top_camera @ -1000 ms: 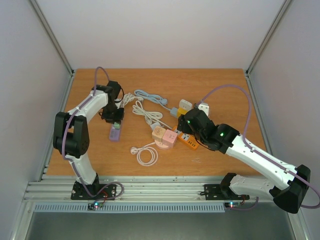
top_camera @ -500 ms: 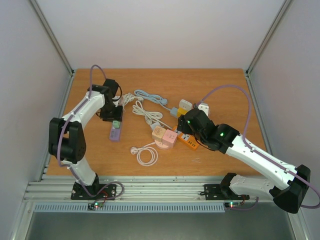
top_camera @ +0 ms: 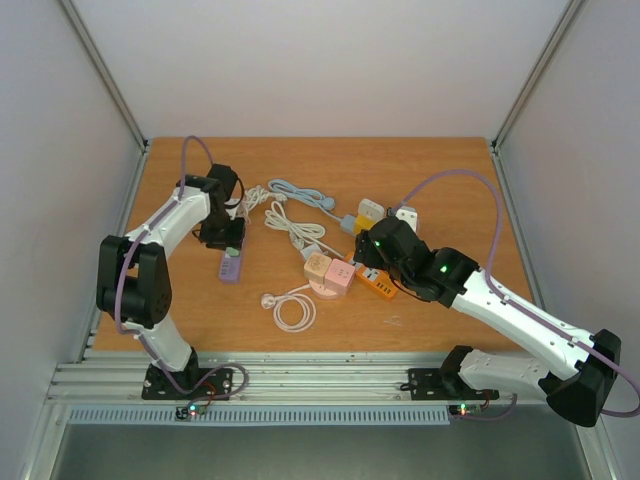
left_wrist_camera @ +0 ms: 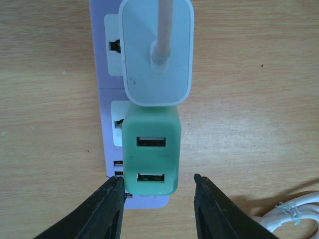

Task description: Insert the plug

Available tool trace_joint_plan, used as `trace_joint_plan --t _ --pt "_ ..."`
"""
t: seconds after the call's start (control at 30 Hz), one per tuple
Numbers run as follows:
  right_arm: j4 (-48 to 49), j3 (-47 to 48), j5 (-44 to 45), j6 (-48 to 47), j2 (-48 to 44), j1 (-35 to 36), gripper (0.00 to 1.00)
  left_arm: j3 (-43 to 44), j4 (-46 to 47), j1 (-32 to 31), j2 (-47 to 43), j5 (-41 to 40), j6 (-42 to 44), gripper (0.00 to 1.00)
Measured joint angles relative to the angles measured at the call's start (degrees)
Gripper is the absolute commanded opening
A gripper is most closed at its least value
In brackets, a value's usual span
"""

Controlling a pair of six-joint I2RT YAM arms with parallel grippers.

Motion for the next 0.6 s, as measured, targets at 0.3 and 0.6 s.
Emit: trace_joint_plan --t 0.3,0.6 --pt "0.0 0.0 -0.2 0.0 0.0 0.0 0.86 0.0 1.0 0.0 0.2 0.2 0.5 0.2" --pt "0.0 0.0 -0.3 0.1 0.0 0.0 0.86 -0.2 0.7 -0.1 0.2 -1.7 0.7 0.07"
